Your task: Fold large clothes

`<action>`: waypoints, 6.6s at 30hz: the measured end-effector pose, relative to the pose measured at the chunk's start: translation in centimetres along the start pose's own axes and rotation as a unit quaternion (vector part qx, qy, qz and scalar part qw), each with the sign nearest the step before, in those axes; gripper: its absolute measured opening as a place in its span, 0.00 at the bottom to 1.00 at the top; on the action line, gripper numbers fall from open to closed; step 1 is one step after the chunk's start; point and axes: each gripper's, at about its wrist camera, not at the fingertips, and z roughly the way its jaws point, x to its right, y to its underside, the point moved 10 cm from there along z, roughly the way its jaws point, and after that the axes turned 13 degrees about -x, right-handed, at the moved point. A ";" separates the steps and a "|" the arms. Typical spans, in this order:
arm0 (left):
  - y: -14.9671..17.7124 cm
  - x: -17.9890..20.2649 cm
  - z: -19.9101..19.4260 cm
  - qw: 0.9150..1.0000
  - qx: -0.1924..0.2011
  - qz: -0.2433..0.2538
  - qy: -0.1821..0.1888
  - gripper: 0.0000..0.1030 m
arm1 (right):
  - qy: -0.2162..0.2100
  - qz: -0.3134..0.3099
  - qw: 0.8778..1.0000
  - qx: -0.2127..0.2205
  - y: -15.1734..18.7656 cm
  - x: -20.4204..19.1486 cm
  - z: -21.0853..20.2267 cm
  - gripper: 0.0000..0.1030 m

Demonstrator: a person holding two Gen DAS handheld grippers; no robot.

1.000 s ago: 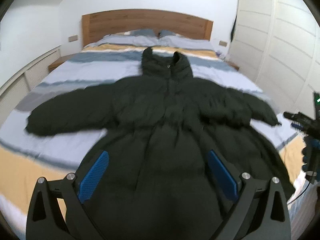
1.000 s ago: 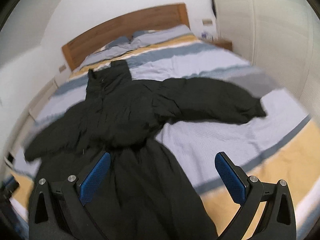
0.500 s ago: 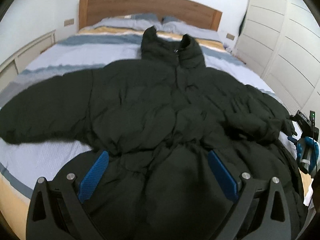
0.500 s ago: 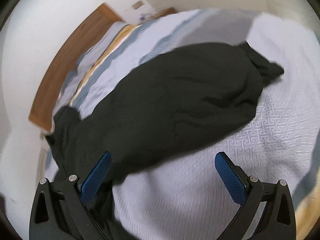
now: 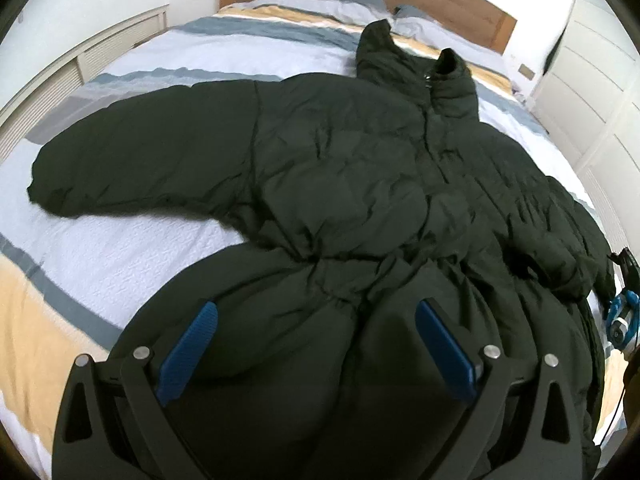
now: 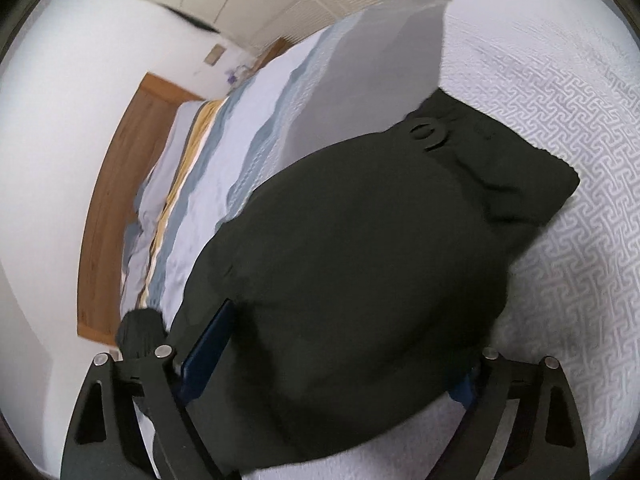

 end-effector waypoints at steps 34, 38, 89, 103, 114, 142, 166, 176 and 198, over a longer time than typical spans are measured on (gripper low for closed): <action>-4.7 -8.6 -13.4 0.995 0.023 -0.100 -0.020 0.97 | -0.005 -0.392 0.915 -0.096 19.6 -31.1 -5.4 0.12; -4.8 -10.3 -14.1 0.993 0.027 -0.113 -0.022 0.97 | 0.004 -0.441 0.890 -0.118 24.2 -32.5 -4.0 0.12; -6.2 5.9 -6.8 0.999 -0.023 -0.022 0.010 0.97 | 0.061 -0.661 0.722 -0.195 38.3 -26.4 -2.5 0.67; -10.6 19.2 1.4 0.998 -0.023 0.047 0.031 0.97 | 0.133 -0.608 0.772 -0.131 25.5 -26.9 3.8 0.67; -7.7 17.6 10.2 0.996 -0.057 0.061 -0.022 0.99 | 0.165 -0.584 0.773 -0.183 26.1 -20.2 10.6 0.70; -3.7 14.0 5.2 0.996 -0.077 0.048 -0.015 1.00 | 0.202 -0.558 0.779 -0.201 29.8 -19.4 5.7 0.70; -1.7 -8.6 -15.4 0.995 -0.008 -0.093 -0.022 1.00 | 0.151 -0.559 0.806 -0.124 37.2 -31.7 -13.3 0.70; 0.9 -18.9 -15.9 0.981 0.001 -0.192 -0.013 1.00 | 0.151 -0.577 0.793 -0.125 40.9 -33.8 -12.5 0.71; -3.5 -33.9 -2.1 0.908 -0.012 -0.380 0.174 0.93 | 0.212 -0.586 0.757 -0.196 48.2 -30.8 -2.8 0.71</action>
